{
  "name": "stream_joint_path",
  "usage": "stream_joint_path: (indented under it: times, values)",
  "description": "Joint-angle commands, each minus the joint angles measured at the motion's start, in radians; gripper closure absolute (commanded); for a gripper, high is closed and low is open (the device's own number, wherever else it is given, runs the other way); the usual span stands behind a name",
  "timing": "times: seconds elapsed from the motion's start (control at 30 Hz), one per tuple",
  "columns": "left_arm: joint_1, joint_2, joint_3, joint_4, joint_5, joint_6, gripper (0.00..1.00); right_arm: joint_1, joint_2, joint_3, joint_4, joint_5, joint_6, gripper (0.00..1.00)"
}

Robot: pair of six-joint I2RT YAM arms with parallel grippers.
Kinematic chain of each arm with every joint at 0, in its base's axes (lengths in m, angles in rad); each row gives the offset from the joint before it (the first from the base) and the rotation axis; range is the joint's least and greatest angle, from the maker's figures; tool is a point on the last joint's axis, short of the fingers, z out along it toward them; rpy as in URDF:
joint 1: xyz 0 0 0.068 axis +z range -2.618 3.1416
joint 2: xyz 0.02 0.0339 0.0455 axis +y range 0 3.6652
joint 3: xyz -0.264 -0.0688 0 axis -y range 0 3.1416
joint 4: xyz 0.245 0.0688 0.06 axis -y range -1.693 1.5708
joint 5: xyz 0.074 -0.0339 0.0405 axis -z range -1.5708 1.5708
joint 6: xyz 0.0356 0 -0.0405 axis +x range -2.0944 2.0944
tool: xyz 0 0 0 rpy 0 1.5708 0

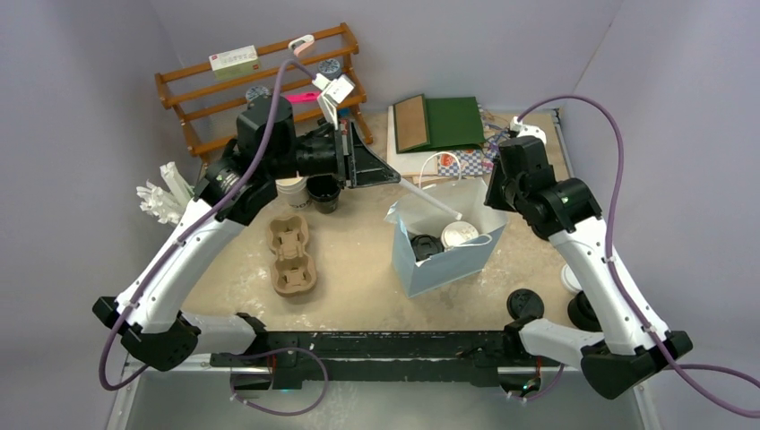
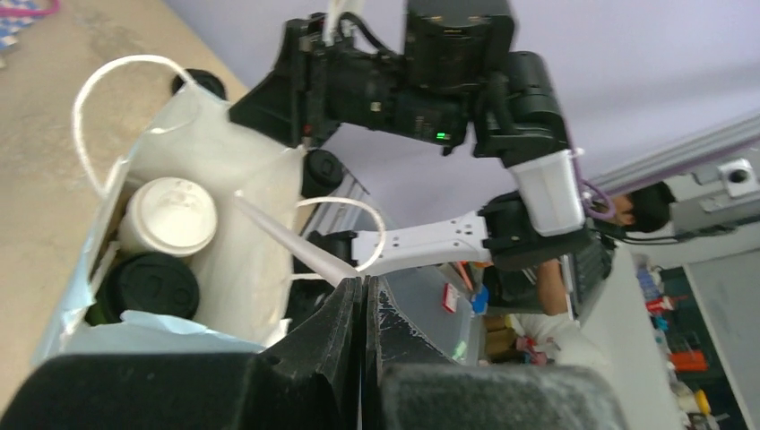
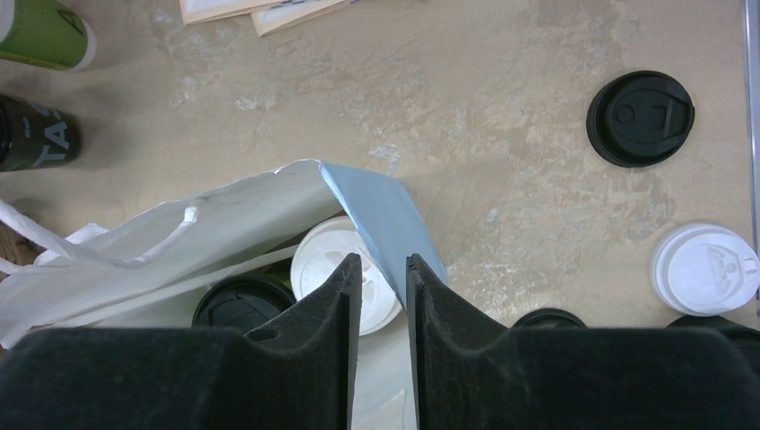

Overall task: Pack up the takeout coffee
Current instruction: Place the straw in the takeout bag.

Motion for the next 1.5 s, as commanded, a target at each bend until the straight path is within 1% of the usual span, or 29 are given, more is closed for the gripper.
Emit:
stream_joint_path:
  times: [0.0,0.07,0.13,0.23,0.4,0.57,0.7,0.73,0.77,0.87,0.9,0.93,0.97,1.0,1.07,1.13,1.17,1.23,1.27,1.3,1.33,1.37,1.4,1.43,1.47]
  values:
    - [-0.014,-0.015,-0.043,-0.012,-0.117,0.1,1.0,-0.002,-0.017,-0.012,0.056,-0.006,-0.027,0.74]
    - [-0.022,-0.011,-0.071,0.004,-0.165,0.12,1.0,-0.002,-0.017,-0.023,0.07,-0.014,-0.031,0.75]
    - [-0.029,0.016,-0.066,-0.013,-0.219,0.139,1.0,-0.002,-0.007,-0.021,0.069,-0.015,-0.032,0.76]
    - [-0.048,0.061,-0.067,-0.017,-0.266,0.155,1.0,-0.002,0.009,-0.007,0.066,-0.009,-0.034,0.77]
    - [-0.099,0.081,-0.114,0.025,-0.336,0.187,1.0,-0.001,0.015,-0.001,0.075,-0.005,-0.044,0.76]
    - [-0.145,0.085,-0.203,0.18,-0.383,0.19,1.0,-0.001,0.025,0.008,0.08,0.0,-0.047,0.76]
    - [-0.231,0.126,-0.275,0.338,-0.524,0.256,1.0,-0.003,0.031,0.011,0.083,0.009,-0.052,0.76]
    - [-0.244,0.153,-0.271,0.334,-0.542,0.275,1.0,-0.002,0.033,0.01,0.083,0.011,-0.054,0.76]
    - [-0.254,0.188,-0.246,0.304,-0.553,0.299,0.98,-0.002,0.037,0.013,0.086,0.015,-0.057,0.75]
    - [-0.267,0.263,-0.106,0.129,-0.579,0.433,0.5,-0.003,0.057,0.031,0.088,0.021,-0.068,0.75]
    - [-0.267,0.268,-0.064,0.081,-0.592,0.468,0.38,-0.003,0.064,0.038,0.087,0.023,-0.073,0.75]
    - [-0.268,0.263,-0.038,0.043,-0.615,0.493,0.3,-0.003,0.073,0.045,0.086,0.027,-0.077,0.75]
    - [-0.268,0.253,-0.022,0.013,-0.636,0.512,0.25,-0.003,0.079,0.052,0.083,0.03,-0.082,0.75]
    - [-0.268,0.236,-0.009,-0.011,-0.66,0.53,0.22,-0.003,0.085,0.059,0.075,0.034,-0.082,0.75]
    - [-0.266,0.204,0.019,-0.07,-0.734,0.563,0.22,-0.002,0.095,0.076,0.051,0.035,-0.078,0.75]
    - [-0.233,0.18,0.047,-0.119,-0.744,0.593,0.29,-0.003,0.094,0.086,0.02,0.046,-0.058,0.74]
    - [-0.196,0.173,0.057,-0.137,-0.709,0.607,0.32,-0.003,0.092,0.086,0.006,0.049,-0.054,0.74]
    - [-0.107,0.163,0.066,-0.159,-0.579,0.626,0.38,-0.004,0.091,0.09,-0.03,0.048,-0.04,0.74]
    - [-0.072,0.158,0.062,-0.157,-0.514,0.64,0.39,-0.003,0.089,0.09,-0.046,0.044,-0.034,0.74]
    - [-0.055,0.155,0.056,-0.154,-0.479,0.66,0.39,-0.003,0.087,0.088,-0.068,0.04,-0.03,0.73]
    - [-0.049,0.152,0.042,-0.149,-0.459,0.679,0.36,-0.003,0.082,0.086,-0.085,0.041,-0.023,0.7]
    - [-0.046,0.151,0.025,-0.137,-0.432,0.701,0.35,-0.003,0.078,0.083,-0.105,0.046,-0.015,0.66]
    - [-0.044,0.151,0.006,-0.121,-0.401,0.726,0.33,-0.003,0.073,0.084,-0.129,0.053,-0.002,0.57]
    - [-0.044,0.154,-0.012,-0.104,-0.373,0.739,0.3,-0.003,0.069,0.086,-0.153,0.062,0.015,0.44]
    - [-0.042,0.156,-0.029,-0.08,-0.347,0.745,0.28,-0.003,0.066,0.088,-0.183,0.074,0.039,0.35]
